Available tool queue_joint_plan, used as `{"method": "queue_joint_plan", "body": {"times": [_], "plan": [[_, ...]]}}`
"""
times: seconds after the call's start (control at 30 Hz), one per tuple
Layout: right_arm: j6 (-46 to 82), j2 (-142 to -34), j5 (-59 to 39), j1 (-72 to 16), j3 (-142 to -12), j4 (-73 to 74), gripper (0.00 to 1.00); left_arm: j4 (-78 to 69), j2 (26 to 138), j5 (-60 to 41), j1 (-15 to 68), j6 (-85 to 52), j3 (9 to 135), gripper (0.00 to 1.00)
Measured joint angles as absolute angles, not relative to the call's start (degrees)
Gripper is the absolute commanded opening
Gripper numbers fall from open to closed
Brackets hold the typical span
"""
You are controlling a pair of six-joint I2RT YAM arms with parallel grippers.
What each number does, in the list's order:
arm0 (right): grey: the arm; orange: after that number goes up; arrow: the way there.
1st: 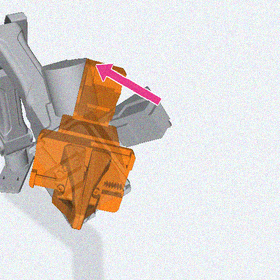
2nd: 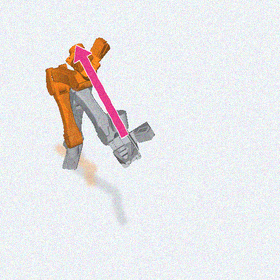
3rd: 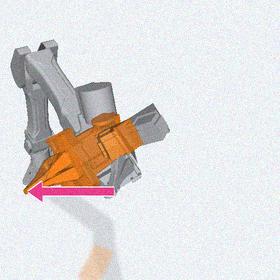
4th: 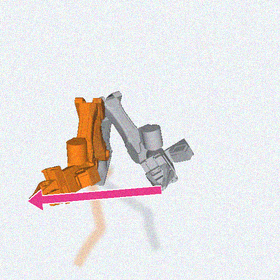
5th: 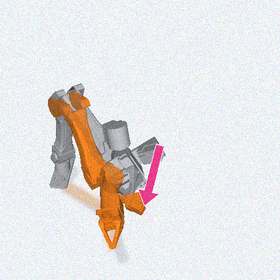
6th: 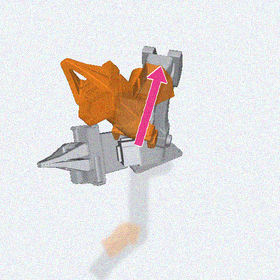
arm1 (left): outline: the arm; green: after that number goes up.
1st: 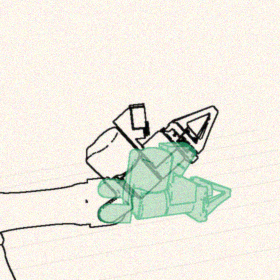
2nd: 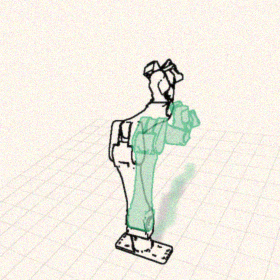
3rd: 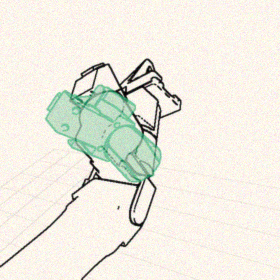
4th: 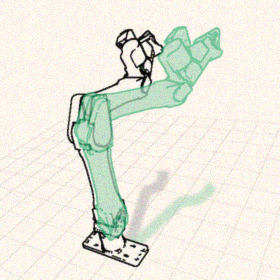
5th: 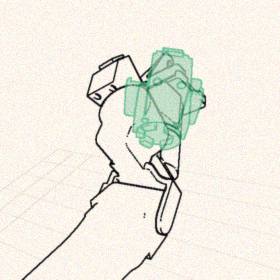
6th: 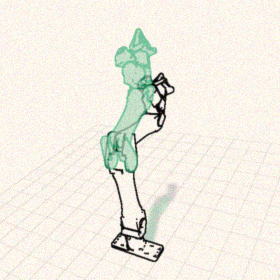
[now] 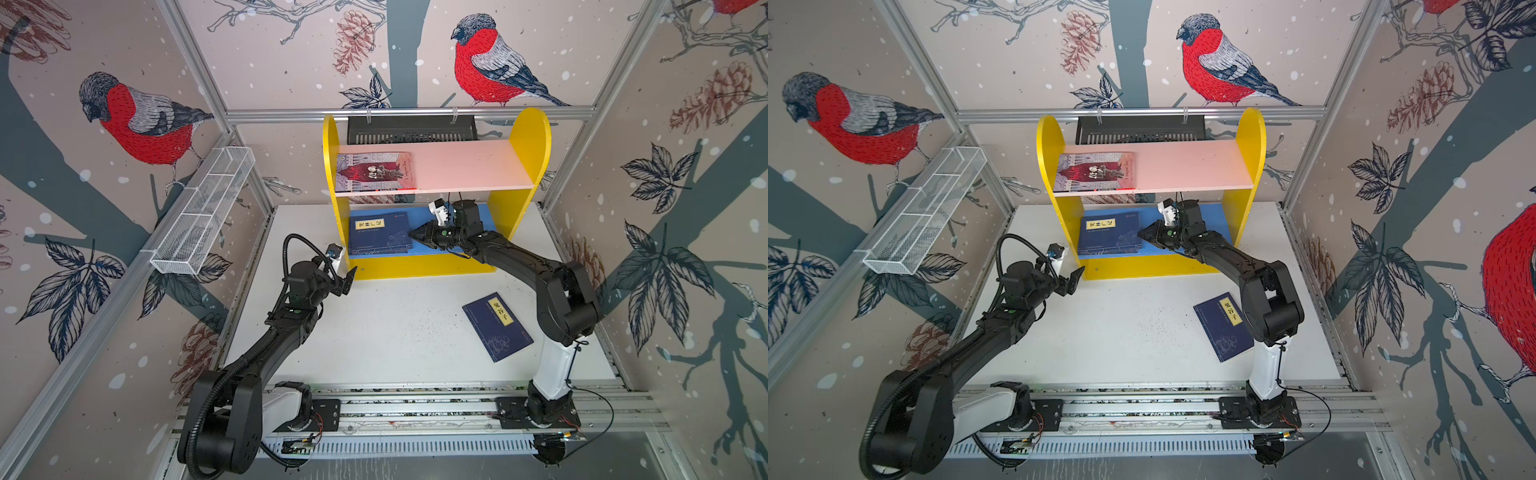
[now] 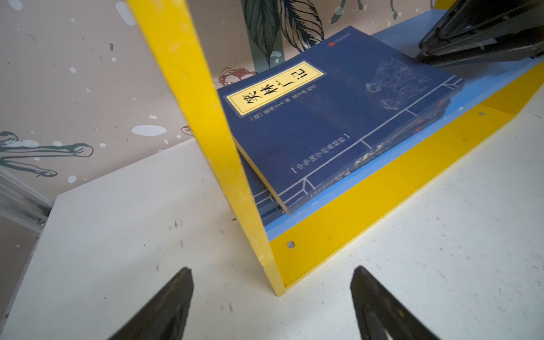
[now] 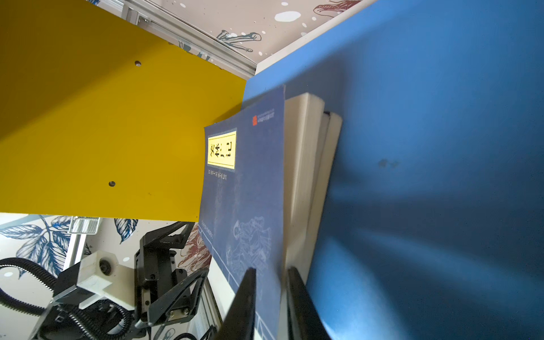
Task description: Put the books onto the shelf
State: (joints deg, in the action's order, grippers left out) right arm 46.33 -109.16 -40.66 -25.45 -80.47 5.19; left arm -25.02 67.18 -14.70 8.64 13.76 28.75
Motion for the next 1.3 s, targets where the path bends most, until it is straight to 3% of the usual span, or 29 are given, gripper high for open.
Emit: {"method": "queue_joint_plan", "body": {"times": [1.3], "plan": [[49.25,-109.3,-39.83,-26.96,-77.97,10.15,0.21,-32.32,75.22,-11.44,8.64,9.02,32.08,0.82]]}}
